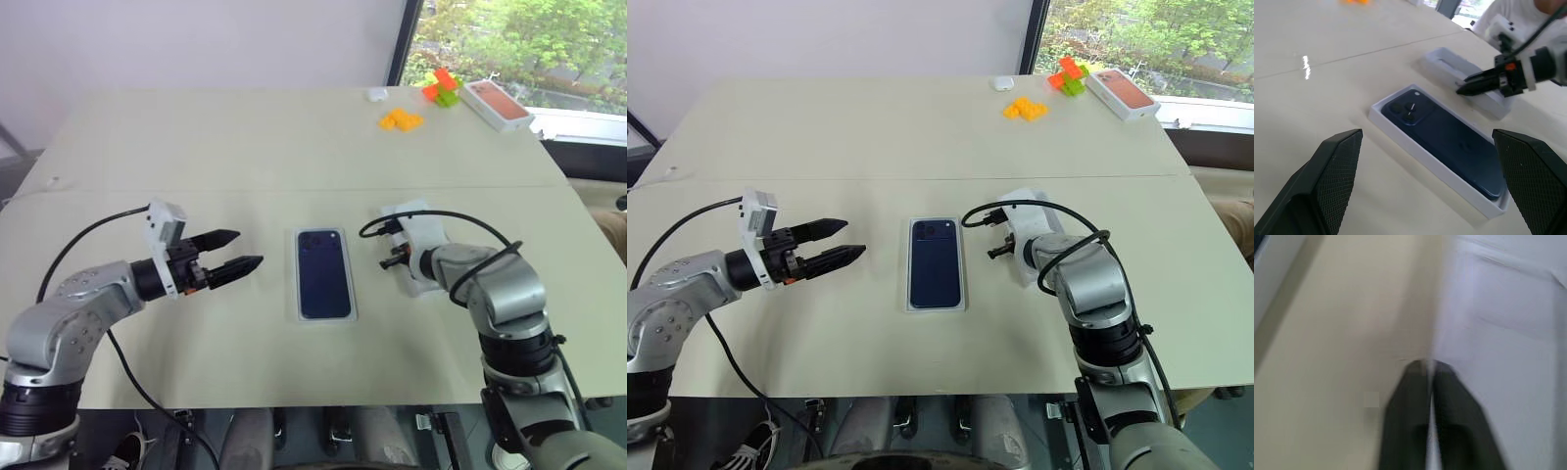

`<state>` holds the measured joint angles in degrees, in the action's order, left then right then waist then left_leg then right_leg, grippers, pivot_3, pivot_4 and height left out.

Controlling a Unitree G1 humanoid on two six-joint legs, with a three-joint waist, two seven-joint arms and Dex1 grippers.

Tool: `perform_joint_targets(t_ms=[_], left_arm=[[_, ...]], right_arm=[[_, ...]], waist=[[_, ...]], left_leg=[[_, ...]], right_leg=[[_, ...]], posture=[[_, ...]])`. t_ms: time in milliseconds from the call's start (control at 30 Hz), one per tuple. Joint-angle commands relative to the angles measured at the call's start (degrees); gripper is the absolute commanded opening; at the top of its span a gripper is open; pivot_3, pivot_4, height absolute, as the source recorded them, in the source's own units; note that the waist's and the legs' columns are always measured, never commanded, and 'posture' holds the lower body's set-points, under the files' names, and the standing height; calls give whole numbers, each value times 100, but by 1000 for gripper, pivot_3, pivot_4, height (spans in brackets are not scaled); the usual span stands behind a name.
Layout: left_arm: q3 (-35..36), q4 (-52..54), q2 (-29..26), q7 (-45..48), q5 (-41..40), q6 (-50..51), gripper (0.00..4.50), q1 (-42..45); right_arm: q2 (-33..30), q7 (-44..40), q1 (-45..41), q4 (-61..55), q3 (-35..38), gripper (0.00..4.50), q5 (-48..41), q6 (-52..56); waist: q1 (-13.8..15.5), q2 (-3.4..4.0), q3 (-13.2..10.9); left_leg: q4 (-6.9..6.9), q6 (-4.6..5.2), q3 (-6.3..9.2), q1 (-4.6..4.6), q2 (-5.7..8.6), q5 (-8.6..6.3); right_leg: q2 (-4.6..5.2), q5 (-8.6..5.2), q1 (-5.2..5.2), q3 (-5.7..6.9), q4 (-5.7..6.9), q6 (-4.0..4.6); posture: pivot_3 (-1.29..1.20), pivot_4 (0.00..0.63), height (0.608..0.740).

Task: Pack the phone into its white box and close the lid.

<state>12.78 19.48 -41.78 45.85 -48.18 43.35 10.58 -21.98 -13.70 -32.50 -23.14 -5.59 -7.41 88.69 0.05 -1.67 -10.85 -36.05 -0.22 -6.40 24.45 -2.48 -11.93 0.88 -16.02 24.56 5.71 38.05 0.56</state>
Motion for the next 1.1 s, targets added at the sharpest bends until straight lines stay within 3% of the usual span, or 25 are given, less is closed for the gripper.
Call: perform_joint_targets(t_ms=[33, 200, 333, 567, 667, 767, 900, 1100], left_arm=[[201, 149, -44, 32, -31, -109, 4500, 34], [257, 120, -46, -2, -14, -122, 4500, 8], [422, 50, -107, 47, -9, -146, 4500, -60], [777, -73, -256, 94, -34, -132, 4500, -159], [897, -103, -312, 104, 14, -170, 4500, -238], [932, -114, -300, 49, 42, -186, 4500, -247], [969, -72, -246, -66, -93, -85, 4500, -233], [949, 52, -165, -213, -80, -103, 4500, -323]], right_arm=[[2, 115, -24, 30, 23, 50, 49, -180], [-52, -68, -333, -43, -86, 50, -54, -870], [315, -625, -768, -153, 259, 50, -677, -1146], [2119, -1023, -2137, 630, 2821, 50, -2099, 331], [2878, -576, -2446, 1263, 3706, 50, -2940, 381], [3258, 44, -2483, 1805, 4160, 50, -3937, 381], [3431, 1001, -1888, 2285, 3839, 50, -4922, 381], [3825, 2545, -1896, 2698, 4035, 50, -6469, 381]], waist=[[-1, 0, 0], [-60, 2, -1], [-110, 2, -2], [-88, 3, -2], [-91, 2, 0], [-94, 5, -2], [-111, 3, -1], [-127, 9, -4]], left_leg=[[0, 0, 0, 0, 0, 0], [0, 0, 0, 0, 0, 0], [3, 0, -1, 1, -3, 0], [2, -1, 0, -1, -16, 1], [2, -1, 0, -1, -14, 0], [5, -1, 0, 0, -11, 0], [4, 0, -1, 0, -6, 0], [8, 0, -1, 0, -6, 1]], right_leg=[[0, 0, 0, 0, 0, 0], [0, 0, 0, 0, 0, 0], [-5, 0, 3, 0, 0, -1], [-15, 2, 4, 0, 6, 3], [-9, 16, 1, 0, 4, 27], [-5, 16, 1, 0, 3, 28], [1, 16, 0, 0, 3, 28], [-1, 16, 2, 0, 5, 27]], posture=[[0, 150, 737], [0, 150, 737], [0, 150, 737], [0, 150, 737], [0, 150, 737], [0, 150, 737], [0, 150, 737], [0, 150, 737]])
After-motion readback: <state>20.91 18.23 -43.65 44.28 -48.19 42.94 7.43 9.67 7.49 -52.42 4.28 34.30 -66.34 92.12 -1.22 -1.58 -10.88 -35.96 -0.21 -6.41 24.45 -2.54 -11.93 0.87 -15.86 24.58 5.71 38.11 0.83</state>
